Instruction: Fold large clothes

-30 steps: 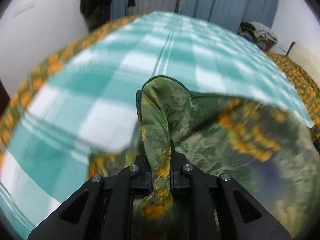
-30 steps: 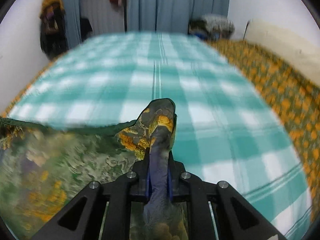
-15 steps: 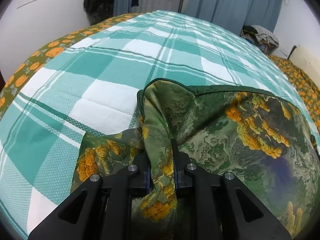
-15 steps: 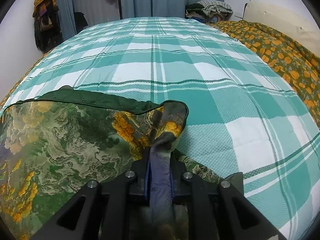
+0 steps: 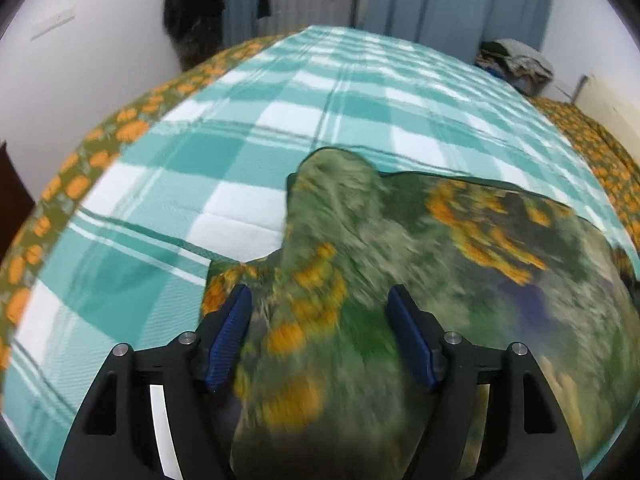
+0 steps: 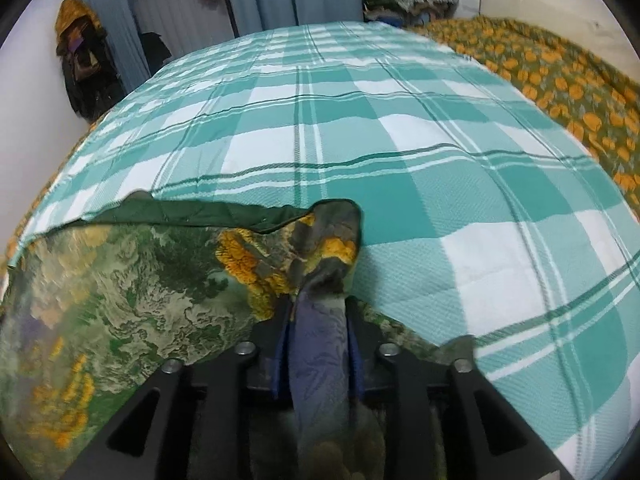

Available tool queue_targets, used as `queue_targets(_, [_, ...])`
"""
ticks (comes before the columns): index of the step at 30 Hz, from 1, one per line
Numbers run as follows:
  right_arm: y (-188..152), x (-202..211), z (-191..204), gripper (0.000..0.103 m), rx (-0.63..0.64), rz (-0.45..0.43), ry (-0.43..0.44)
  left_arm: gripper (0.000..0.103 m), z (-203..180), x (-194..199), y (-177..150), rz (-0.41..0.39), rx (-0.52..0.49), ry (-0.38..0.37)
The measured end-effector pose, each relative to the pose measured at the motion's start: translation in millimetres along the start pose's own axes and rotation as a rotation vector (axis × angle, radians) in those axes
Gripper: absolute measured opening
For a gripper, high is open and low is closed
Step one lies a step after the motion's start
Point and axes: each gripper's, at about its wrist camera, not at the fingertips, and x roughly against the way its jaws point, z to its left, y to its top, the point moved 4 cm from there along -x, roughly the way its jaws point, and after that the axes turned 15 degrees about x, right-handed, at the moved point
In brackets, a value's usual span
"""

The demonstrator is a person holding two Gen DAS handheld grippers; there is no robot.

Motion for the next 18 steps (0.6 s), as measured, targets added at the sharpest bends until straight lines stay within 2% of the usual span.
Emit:
queue_targets(1, [3.8, 15.4, -4.9, 0.060, -0.007, -0.027, -0.013, 0.073, -4.1, 13.1, -0.6, -0.006, -0.017, -0.017])
queue_targets(5, [12.5, 71.8, -0.8, 0.062, 0.049, -0.154, -0.017, 0.082, -28.6, 47.5, -0.4, -0.051, -0.045, -0.104])
queue_targets(8, [8.6, 101.3, 23.4, 0.062, 0.118, -0.214, 0.066, 0.086, -54.5, 46.7, -4.3, -0.047, -0.090, -0.150])
queue_targets(11, [-9.9, 95.3, 50.2, 0.062, 0.165, -0.166, 0.194, 0.086, -68.8, 24.8, -16.7, -0.015, -0.125, -0.126])
queue_targets(12, [-20.9, 85.0, 57.0, 0.062, 0.178, -0.130, 0.208, 0.086, -68.7, 17.9, -22.4, 0.004, -0.126, -0.113])
queue_targets(14, [-38.4, 65.2, 58.5, 0.062, 0.190, -0.073, 0.170, 0.087, -63.7, -6.1, -38.3, 0.073, -0.134, -0.085])
queue_targets(16, [-59.0, 45.8, 54.7, 0.061, 0.168, -0.047, 0.190, 0.087, -60.2, -11.2, -45.9, 0.072, -0.146, -0.093])
queue_targets(18, [-67.8, 40.6, 51.2, 0.061, 0.137, -0.072, 0.206, 0.087, -61.3, -5.7, -46.8, 0.057, -0.167, -0.080])
